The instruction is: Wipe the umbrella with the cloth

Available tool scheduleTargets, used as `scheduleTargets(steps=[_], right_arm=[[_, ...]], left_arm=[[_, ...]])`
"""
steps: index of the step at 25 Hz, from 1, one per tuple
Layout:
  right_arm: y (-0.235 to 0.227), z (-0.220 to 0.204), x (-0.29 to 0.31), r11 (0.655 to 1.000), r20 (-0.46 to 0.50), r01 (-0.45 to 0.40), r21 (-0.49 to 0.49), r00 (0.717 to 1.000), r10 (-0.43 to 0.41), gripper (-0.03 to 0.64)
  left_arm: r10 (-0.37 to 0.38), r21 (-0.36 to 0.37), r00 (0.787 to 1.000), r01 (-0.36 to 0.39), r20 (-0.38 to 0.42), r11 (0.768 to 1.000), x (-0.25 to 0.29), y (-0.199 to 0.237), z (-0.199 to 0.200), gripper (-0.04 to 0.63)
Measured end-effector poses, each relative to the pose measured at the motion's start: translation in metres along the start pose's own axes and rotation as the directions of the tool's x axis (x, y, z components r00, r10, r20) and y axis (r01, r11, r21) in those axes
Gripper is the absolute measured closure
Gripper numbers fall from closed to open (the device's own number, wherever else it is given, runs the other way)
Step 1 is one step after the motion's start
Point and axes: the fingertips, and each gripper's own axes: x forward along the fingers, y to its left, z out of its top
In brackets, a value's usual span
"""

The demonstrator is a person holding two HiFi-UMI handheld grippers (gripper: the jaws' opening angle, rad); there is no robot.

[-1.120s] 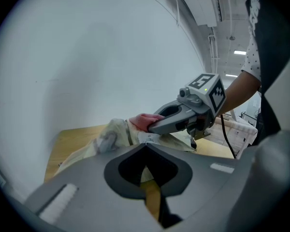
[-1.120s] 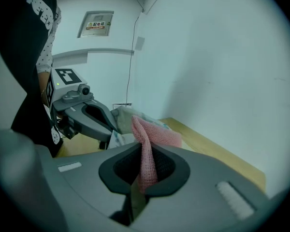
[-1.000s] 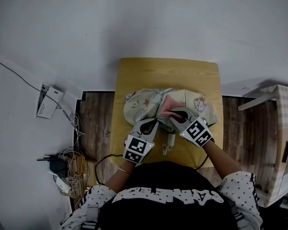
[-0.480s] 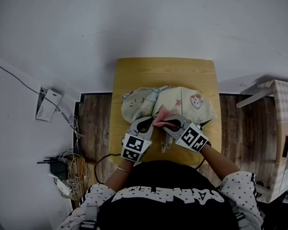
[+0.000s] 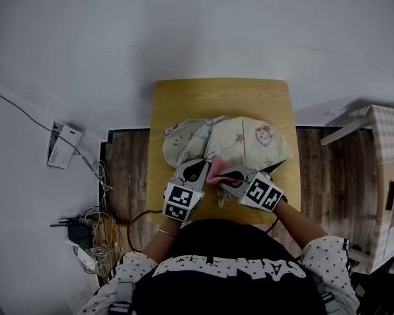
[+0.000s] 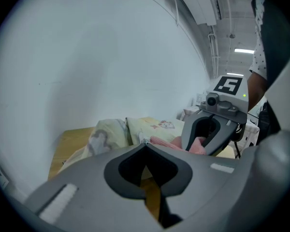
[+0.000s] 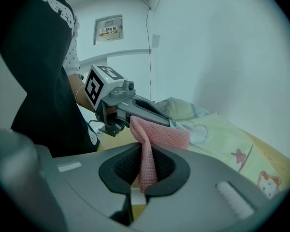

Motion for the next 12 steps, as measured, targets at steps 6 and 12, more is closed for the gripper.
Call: scheduleTargets(steps=[6, 12], right_arm=[[0.005, 0.007, -0.004, 1.0, 0.029, -0.026, 0.003, 0.999, 0.026, 0.584], [0.01, 0.042, -0.039, 0.983, 0.172, -0.184, 0.03, 0.969, 0.176, 0.584]], left_arm=[[0.017, -0.007, 1.0, -0.017, 0.0, 1.0, -0.001, 0.005, -0.001, 0.594], [0.019, -0.01, 1.0, -0.019, -0.001, 1.0, -0.002, 0.005, -0.002, 0.594]])
